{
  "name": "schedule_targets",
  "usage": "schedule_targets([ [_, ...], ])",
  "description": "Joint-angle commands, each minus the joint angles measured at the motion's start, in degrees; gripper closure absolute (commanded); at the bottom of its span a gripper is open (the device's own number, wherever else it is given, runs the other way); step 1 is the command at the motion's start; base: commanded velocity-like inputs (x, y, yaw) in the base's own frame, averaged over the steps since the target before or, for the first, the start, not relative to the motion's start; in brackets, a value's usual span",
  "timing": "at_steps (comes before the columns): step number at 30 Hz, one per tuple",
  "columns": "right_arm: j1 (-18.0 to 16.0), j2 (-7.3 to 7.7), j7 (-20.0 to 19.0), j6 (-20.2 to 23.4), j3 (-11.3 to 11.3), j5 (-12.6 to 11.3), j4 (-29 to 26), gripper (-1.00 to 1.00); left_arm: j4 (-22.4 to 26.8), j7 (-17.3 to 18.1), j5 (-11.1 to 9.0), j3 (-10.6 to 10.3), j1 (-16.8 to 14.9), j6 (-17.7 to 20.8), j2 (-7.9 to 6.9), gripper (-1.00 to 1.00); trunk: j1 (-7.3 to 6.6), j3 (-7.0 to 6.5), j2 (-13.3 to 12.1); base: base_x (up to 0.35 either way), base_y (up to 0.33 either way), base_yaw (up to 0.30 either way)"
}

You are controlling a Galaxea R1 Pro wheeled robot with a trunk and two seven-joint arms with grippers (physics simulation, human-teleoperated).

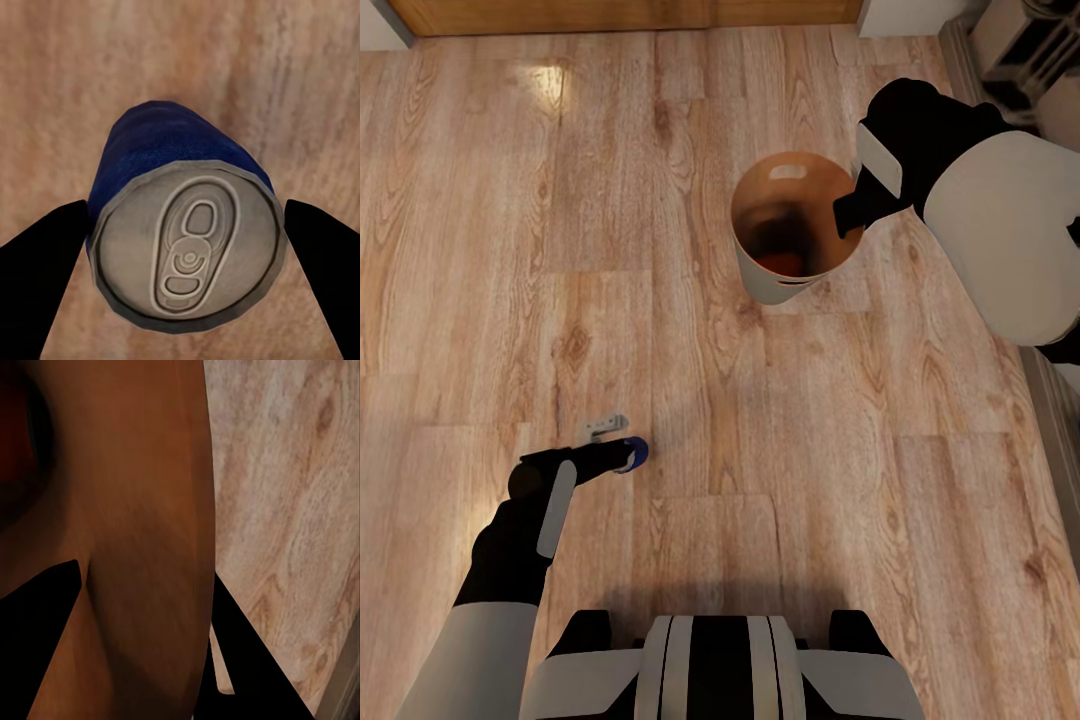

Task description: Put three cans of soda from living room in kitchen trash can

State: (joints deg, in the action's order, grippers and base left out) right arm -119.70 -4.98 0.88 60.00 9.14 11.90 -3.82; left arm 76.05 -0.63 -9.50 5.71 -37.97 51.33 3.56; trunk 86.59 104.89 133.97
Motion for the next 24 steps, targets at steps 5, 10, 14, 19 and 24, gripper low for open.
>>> schedule_targets([
  [5, 0.0, -0.02, 0.0, 0.0, -0.7, -0.6, 0.0, 1.0, -0.2, 0.0, 0.3, 0.0, 0.1, -0.1, 0.0, 1.0, 0.0, 0.0, 0.0, 0.0, 0.0, 0.0],
  [10, 0.0, -0.03, 0.0, 0.0, -0.7, -0.6, 0.0, 1.0, -0.1, 0.1, 0.3, 0.0, 0.1, -0.1, 0.03, 1.0, 0.0, 0.0, 0.0, 0.0, 0.0, 0.0],
  [14, 0.0, 0.02, 0.0, 0.0, -0.7, -0.6, 0.0, 1.0, -0.1, 0.1, 0.3, 0.0, 0.1, 0.0, 0.03, 1.0, 0.0, 0.0, 0.0, 0.0, 0.0, 0.0],
  [19, 0.0, 0.06, 0.0, 0.0, -0.7, -0.6, 0.1, 1.0, -1.0, 0.0, 0.5, -0.1, 0.1, 0.2, 0.04, 1.0, -0.66, -0.54, -1.2, 0.0, 0.0, 0.0],
  [24, 0.0, 0.06, 0.0, 0.0, -0.8, -0.6, 0.2, 1.0, -1.3, 0.0, 0.5, -0.1, 0.1, 0.3, 0.05, 1.0, -1.75, -1.43, -3.2, 0.0, 0.0, 0.0],
])
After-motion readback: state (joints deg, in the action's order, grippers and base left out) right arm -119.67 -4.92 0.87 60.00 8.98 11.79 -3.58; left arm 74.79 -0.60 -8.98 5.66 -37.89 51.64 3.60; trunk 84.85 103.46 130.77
